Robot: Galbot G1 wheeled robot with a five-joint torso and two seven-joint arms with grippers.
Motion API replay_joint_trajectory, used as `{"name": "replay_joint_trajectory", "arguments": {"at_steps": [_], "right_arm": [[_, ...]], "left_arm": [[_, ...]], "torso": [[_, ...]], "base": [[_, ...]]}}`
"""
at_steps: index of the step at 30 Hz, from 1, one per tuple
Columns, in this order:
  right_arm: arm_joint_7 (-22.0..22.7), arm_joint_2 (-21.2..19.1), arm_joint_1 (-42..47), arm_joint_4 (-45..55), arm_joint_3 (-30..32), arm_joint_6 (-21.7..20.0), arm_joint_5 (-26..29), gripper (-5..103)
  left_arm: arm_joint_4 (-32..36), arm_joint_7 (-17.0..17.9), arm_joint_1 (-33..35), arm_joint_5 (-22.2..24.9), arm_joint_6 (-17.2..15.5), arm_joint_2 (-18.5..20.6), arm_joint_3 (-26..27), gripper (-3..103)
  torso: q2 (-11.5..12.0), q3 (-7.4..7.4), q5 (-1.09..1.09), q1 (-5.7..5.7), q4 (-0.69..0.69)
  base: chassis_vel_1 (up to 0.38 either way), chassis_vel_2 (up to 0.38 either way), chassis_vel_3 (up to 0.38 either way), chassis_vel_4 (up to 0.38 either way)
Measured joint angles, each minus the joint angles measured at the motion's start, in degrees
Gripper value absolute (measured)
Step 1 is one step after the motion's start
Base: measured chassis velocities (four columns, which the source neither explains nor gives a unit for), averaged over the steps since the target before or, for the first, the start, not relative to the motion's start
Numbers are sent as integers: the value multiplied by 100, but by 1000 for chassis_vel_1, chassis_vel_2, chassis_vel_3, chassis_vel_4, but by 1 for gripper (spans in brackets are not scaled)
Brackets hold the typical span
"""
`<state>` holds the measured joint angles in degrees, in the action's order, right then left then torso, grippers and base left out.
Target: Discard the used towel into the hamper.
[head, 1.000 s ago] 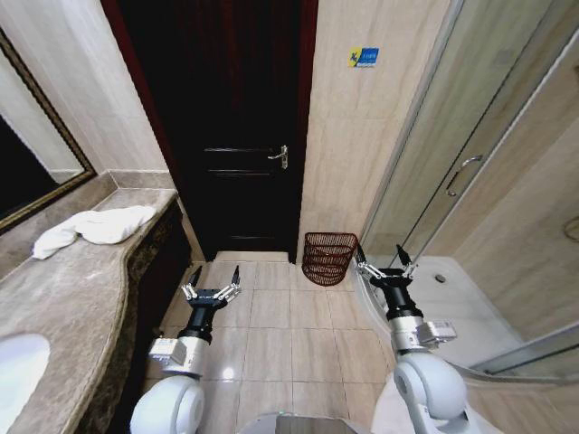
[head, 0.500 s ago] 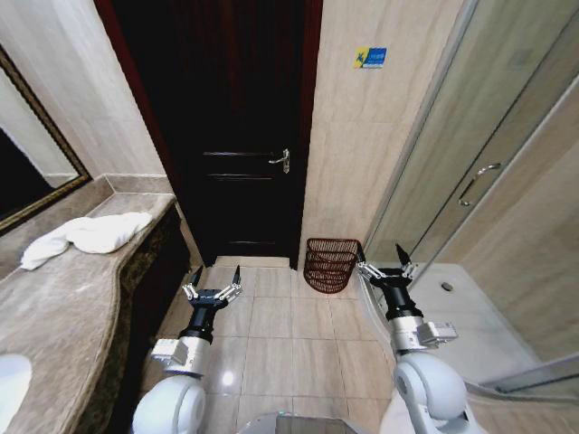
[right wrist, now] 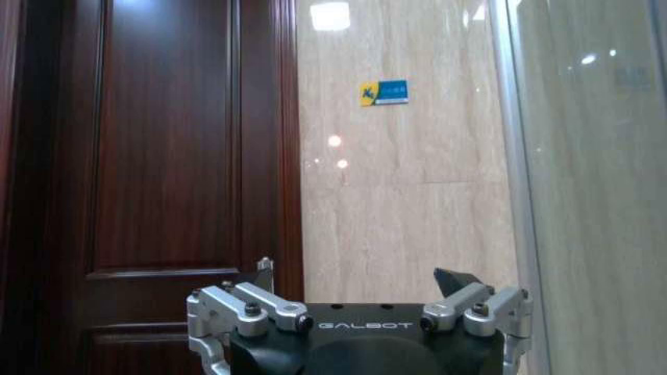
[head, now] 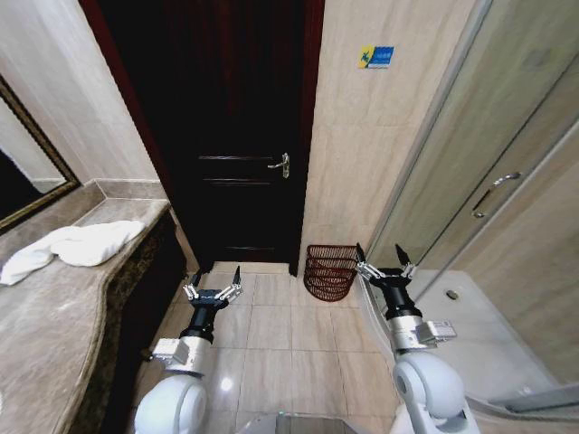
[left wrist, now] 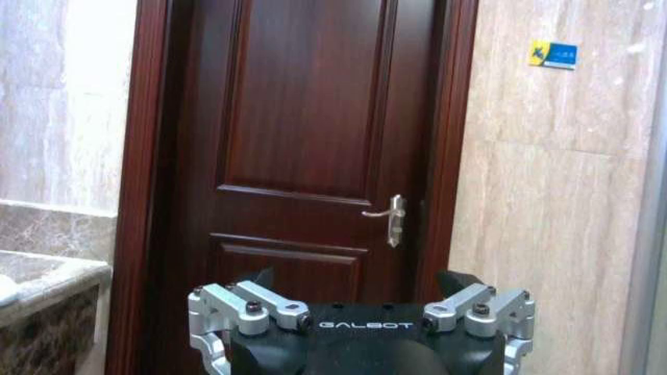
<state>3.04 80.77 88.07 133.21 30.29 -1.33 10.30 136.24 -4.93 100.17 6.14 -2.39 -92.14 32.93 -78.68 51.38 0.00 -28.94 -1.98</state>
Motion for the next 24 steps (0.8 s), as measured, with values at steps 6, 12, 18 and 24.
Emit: {"name": "replay_joint_trajectory", "arguments": {"at_steps": [6,12,18,24], "right_arm": [[26,-10,-36,-13,-18,-30,80,100],[70,-19,-78,-4,-37,-112,169,100],[133,-28,-140,-94,-24,-72,202,100],[123,-17,-74,-161,87,-47,307,100]], "left_arm": [[-27,10,-2,34,76,0,37,100],[-35,32,-1,70,128,0,74,100],[-150,169,-58,-28,158,0,108,100],[-647,-43,-290,-43,605,96,263,100]], "torso": [[0,0,0,0,1],[0,0,0,0,0],[0,0,0,-1,0],[1,0,-3,-2,0]], "base": [[-111,94,104,-108],[-96,118,104,-105],[-87,85,85,-83],[-21,31,28,-20]]}}
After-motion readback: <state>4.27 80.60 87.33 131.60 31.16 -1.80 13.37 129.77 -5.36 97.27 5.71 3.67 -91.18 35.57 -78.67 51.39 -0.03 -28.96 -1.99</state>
